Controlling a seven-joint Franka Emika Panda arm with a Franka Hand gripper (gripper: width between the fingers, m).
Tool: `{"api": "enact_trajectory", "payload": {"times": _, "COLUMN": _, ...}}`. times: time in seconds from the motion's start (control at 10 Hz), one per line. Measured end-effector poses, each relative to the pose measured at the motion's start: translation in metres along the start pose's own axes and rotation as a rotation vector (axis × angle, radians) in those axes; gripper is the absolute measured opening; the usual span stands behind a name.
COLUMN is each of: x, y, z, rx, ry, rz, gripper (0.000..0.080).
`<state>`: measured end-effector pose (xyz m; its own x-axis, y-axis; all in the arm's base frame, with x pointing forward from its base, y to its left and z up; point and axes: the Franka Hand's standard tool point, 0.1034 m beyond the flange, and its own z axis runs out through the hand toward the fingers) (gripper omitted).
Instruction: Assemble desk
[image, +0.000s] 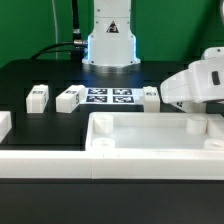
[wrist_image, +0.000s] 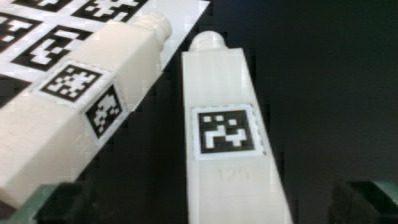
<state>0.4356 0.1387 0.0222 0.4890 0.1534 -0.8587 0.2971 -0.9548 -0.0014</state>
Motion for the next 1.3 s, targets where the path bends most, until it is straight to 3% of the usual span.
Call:
{"api": "enact_trajectory", "payload": {"times": 0.6, "x": 0.016, "y": -0.012, "z": 0.009, "rx": -0.005, "ry": 0.057, "rz": -0.016, "gripper": 0.0646}}
{"api": "enact_trajectory", "payload": {"times": 0.7, "x": 0.016, "y": -0.012, "z": 0.009, "rx": -0.005, "ry": 0.057, "rz": -0.016, "gripper": 0.0496}}
{"api": "enact_trajectory", "payload": {"times": 0.8, "x": 0.016, "y": -0.012, "z": 0.009, "rx": -0.005, "ry": 0.057, "rz": -0.016, "gripper": 0.0496}}
{"api": "enact_trajectory", "payload": {"times": 0.9, "x": 0.016, "y": -0.012, "z": 0.009, "rx": -0.005, "ry": 0.057, "rz": -0.016, "gripper": 0.0311}}
{"api": "enact_trajectory", "payload": {"times": 1.3, "x": 0.016, "y": -0.01, "z": 0.008, "rx": -0.002, "ry": 0.059, "rz": -0.014, "gripper": 0.0289}}
